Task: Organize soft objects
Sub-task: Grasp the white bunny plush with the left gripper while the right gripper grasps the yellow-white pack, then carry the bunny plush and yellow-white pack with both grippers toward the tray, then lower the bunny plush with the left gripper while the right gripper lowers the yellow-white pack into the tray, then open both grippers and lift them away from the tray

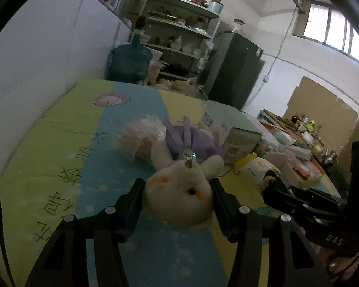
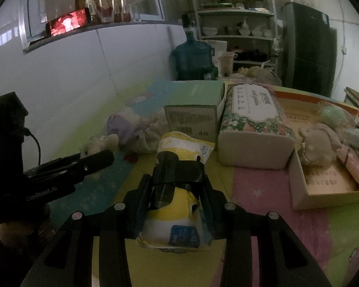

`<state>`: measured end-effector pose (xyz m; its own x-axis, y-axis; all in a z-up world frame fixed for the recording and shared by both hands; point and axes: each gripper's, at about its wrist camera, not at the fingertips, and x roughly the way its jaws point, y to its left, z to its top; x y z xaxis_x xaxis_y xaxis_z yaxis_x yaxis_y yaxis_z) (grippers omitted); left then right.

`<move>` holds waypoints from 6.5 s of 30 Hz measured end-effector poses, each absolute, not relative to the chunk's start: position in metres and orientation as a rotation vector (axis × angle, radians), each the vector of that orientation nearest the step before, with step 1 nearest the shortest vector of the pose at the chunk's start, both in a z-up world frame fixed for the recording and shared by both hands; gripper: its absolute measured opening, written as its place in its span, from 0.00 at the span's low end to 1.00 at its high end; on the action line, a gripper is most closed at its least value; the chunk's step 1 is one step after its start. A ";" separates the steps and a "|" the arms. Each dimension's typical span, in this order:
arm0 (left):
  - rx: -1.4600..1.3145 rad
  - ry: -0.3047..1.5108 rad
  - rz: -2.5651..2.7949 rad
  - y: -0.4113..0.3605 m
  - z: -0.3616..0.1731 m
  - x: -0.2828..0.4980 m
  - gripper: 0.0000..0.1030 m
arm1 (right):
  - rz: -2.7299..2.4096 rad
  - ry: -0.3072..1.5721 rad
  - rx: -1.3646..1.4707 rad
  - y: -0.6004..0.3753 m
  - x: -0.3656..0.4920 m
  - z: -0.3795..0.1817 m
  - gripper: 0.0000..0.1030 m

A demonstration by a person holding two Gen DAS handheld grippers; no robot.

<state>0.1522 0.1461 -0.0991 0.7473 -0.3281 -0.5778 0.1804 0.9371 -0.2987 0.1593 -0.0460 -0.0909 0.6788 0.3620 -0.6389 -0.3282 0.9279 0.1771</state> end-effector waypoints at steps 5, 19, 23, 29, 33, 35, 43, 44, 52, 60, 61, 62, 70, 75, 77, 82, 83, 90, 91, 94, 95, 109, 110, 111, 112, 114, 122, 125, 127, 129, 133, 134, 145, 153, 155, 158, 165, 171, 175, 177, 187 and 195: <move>-0.228 0.661 -0.241 0.146 -0.095 0.149 0.53 | 0.400 0.724 0.050 -0.046 0.158 -0.090 0.40; -0.197 0.631 -0.187 0.140 -0.082 0.145 0.53 | 0.420 0.670 0.049 -0.054 0.155 -0.075 0.40; -0.192 0.622 -0.182 0.134 -0.079 0.144 0.54 | 0.424 0.660 0.055 -0.056 0.156 -0.072 0.40; -0.189 0.625 -0.189 0.125 -0.076 0.147 0.53 | 0.428 0.654 0.067 -0.062 0.156 -0.069 0.40; -0.191 0.625 -0.200 0.117 -0.074 0.147 0.53 | 0.425 0.648 0.078 -0.069 0.156 -0.067 0.40; -0.192 0.623 -0.208 0.112 -0.071 0.148 0.53 | 0.423 0.643 0.083 -0.072 0.155 -0.066 0.40; -0.169 0.607 -0.247 0.085 -0.062 0.151 0.53 | 0.403 0.629 0.111 -0.095 0.155 -0.063 0.40; -0.167 0.605 -0.253 0.081 -0.061 0.152 0.54 | 0.399 0.628 0.114 -0.098 0.156 -0.062 0.40; -0.142 0.601 -0.283 0.054 -0.055 0.159 0.53 | 0.377 0.614 0.137 -0.123 0.158 -0.059 0.40; -0.117 0.595 -0.324 0.024 -0.049 0.165 0.53 | 0.346 0.595 0.162 -0.151 0.157 -0.055 0.40; -0.114 0.596 -0.330 0.021 -0.049 0.166 0.53 | 0.343 0.594 0.165 -0.154 0.157 -0.055 0.40; -0.111 0.597 -0.333 0.018 -0.048 0.166 0.53 | 0.340 0.593 0.167 -0.157 0.157 -0.055 0.40; -0.089 0.593 -0.362 -0.005 -0.044 0.171 0.53 | 0.316 0.585 0.193 -0.181 0.158 -0.054 0.40; -0.078 0.593 -0.382 -0.018 -0.042 0.177 0.53 | 0.297 0.577 0.209 -0.196 0.159 -0.054 0.40; -0.074 0.593 -0.391 -0.024 -0.041 0.179 0.53 | 0.290 0.576 0.214 -0.200 0.161 -0.053 0.40; -0.063 0.593 -0.411 -0.037 -0.038 0.186 0.53 | 0.272 0.574 0.226 -0.213 0.164 -0.053 0.40; -0.061 0.593 -0.415 -0.040 -0.038 0.187 0.54 | 0.270 0.573 0.229 -0.215 0.165 -0.053 0.40; -0.050 0.598 -0.435 -0.058 -0.037 0.195 0.53 | 0.248 0.571 0.240 -0.232 0.169 -0.053 0.40; -0.049 0.599 -0.438 -0.061 -0.037 0.196 0.53 | 0.244 0.571 0.242 -0.234 0.169 -0.053 0.40; -0.043 0.602 -0.449 -0.071 -0.036 0.201 0.53 | 0.234 0.569 0.246 -0.241 0.171 -0.053 0.40; -0.042 0.603 -0.452 -0.073 -0.036 0.203 0.53 | 0.231 0.568 0.248 -0.244 0.172 -0.053 0.40; -0.036 0.638 -0.495 -0.108 -0.041 0.227 0.54 | 0.165 0.557 0.280 -0.287 0.181 -0.055 0.40; -0.035 0.642 -0.497 -0.110 -0.041 0.229 0.54 | 0.162 0.559 0.283 -0.289 0.182 -0.057 0.40; -0.033 0.646 -0.499 -0.113 -0.042 0.231 0.54 | 0.160 0.561 0.286 -0.291 0.182 -0.058 0.40; -0.031 0.652 -0.501 -0.116 -0.043 0.233 0.54 | 0.158 0.563 0.289 -0.293 0.183 -0.059 0.40; -0.026 0.661 -0.500 -0.121 -0.044 0.237 0.54 | 0.155 0.566 0.293 -0.297 0.185 -0.061 0.40; -0.027 0.701 -0.495 -0.136 -0.052 0.253 0.54 | 0.172 0.588 0.319 -0.310 0.194 -0.068 0.40; -0.026 0.713 -0.492 -0.141 -0.054 0.260 0.54 | 0.183 0.601 0.329 -0.311 0.198 -0.072 0.40; -0.030 0.721 -0.490 -0.142 -0.056 0.264 0.54 | 0.189 0.607 0.330 -0.311 0.202 -0.073 0.40; -0.031 0.731 -0.484 -0.143 -0.057 0.269 0.54 | 0.193 0.612 0.329 -0.311 0.204 -0.075 0.40; -0.035 0.749 -0.479 -0.147 -0.061 0.274 0.54 | 0.192 0.622 0.332 -0.313 0.210 -0.078 0.40; -0.034 0.754 -0.479 -0.147 -0.063 0.275 0.54 | 0.192 0.625 0.334 -0.313 0.211 -0.079 0.40; -0.024 0.792 -0.484 -0.155 -0.072 0.284 0.54 | 0.198 0.667 0.360 -0.317 0.222 -0.087 0.40; -0.024 0.790 -0.481 -0.157 -0.072 0.284 0.54 | 0.199 0.669 0.364 -0.318 0.223 -0.088 0.40; -0.019 0.790 -0.471 -0.158 -0.072 0.284 0.54 | 0.198 0.669 0.364 -0.317 0.223 -0.088 0.40; -0.013 0.790 -0.460 -0.160 -0.072 0.286 0.54 | 0.197 0.669 0.365 -0.318 0.223 -0.088 0.41; 0.005 0.798 -0.446 -0.163 -0.073 0.290 0.55 | 0.197 0.661 0.377 -0.319 0.221 -0.088 0.42; -0.022 0.751 -0.442 -0.158 -0.069 0.288 0.72 | 0.199 0.650 0.379 -0.318 0.219 -0.087 0.42; -0.020 0.725 -0.442 -0.157 -0.064 0.284 0.76 | 0.201 0.638 0.380 -0.320 0.216 -0.084 0.46; -0.015 0.721 -0.444 -0.157 -0.061 0.281 0.77 | 0.201 0.632 0.380 -0.319 0.214 -0.083 0.47; -0.012 0.682 -0.435 -0.149 -0.050 0.267 0.77 | 0.192 0.605 0.382 -0.320 0.203 -0.074 0.48; -0.025 0.664 -0.429 -0.137 -0.042 0.256 0.77 | 0.195 0.586 0.370 -0.312 0.194 -0.062 0.48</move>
